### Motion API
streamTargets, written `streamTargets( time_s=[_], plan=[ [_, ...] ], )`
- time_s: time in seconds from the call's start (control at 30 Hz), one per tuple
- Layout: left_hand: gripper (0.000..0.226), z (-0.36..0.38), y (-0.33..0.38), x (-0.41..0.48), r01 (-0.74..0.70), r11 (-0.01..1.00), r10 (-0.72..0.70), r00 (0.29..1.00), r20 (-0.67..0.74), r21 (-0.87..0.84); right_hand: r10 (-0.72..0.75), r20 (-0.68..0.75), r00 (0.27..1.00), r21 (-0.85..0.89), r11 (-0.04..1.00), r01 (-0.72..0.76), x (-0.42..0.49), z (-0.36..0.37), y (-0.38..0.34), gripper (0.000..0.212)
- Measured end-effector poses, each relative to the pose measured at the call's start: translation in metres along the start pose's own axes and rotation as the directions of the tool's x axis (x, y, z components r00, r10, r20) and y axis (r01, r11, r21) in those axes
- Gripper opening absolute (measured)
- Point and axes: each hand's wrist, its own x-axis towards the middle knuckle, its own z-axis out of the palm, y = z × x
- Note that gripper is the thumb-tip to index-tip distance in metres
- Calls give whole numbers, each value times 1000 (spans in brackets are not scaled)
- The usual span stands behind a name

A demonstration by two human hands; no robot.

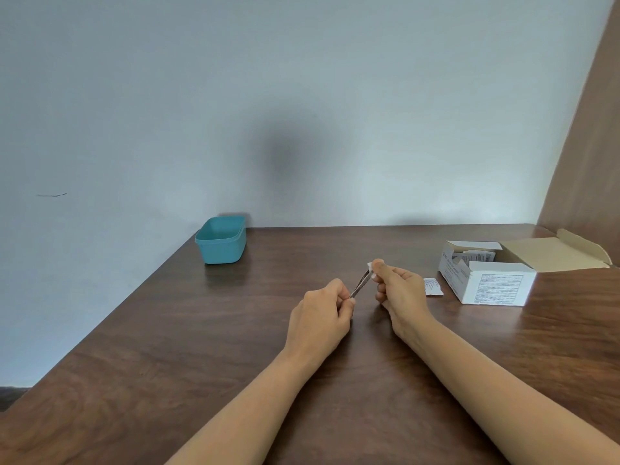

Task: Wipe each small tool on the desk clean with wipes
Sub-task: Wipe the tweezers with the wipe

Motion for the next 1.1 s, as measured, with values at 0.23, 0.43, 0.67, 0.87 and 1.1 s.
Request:
streamTargets(
  time_s=[0.23, 0.43, 0.67, 0.87, 1.1],
  plan=[
    [12, 0, -3, 1, 24, 1000, -24, 1000, -8, -21, -88, 137, 987, -224, 968, 117, -8, 2, 2, 34],
    [11, -3, -3, 0, 47, 997, -50, 998, -39, -62, -177, 282, 943, -391, 877, 281, -16, 6, 8, 29],
    [12, -3, -6, 1, 68, 995, -72, 996, -43, -78, -156, 327, 932, -423, 858, 292, -15, 7, 10, 26],
    [10, -2, -5, 3, 29, 996, -30, 999, -13, -80, -187, 214, 959, -344, 904, 253, -17, 10, 11, 33],
    [11, -3, 2, 0, -14, 999, 14, 1000, 21, -30, -125, 46, 991, -181, 975, 132, -13, 9, 2, 30]
  ],
)
